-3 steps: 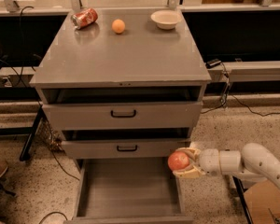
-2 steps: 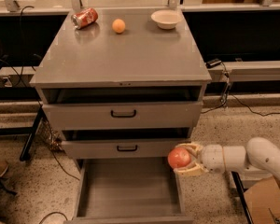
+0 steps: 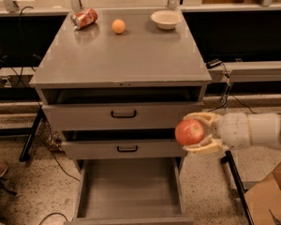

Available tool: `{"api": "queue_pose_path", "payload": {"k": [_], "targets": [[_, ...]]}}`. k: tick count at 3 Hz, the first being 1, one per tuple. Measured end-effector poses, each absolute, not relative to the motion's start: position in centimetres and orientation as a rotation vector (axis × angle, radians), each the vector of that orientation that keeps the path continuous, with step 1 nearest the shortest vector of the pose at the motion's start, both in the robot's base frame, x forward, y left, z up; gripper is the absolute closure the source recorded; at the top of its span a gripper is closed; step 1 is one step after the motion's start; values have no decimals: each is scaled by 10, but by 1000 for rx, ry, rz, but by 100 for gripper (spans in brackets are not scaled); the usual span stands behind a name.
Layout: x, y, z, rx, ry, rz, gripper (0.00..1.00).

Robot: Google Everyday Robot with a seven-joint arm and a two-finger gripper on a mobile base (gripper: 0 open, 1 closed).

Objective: Pick apple from bottom drawer and place on counter

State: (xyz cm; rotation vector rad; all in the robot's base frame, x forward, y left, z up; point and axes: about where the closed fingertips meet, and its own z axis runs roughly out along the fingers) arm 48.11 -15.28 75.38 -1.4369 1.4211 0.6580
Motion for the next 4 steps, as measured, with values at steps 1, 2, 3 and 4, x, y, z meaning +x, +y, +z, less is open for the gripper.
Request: {"api": "queue_pose_path", "payload": {"k": [1,2,3,4], "targets": [[494,-155,833,-1426,1374,518,100],[494,-155,834,-1426,1374,518,100],[515,-149,842,-1391,1362,538,100],[554,-142,861,-1382,1372,559,100]]}}
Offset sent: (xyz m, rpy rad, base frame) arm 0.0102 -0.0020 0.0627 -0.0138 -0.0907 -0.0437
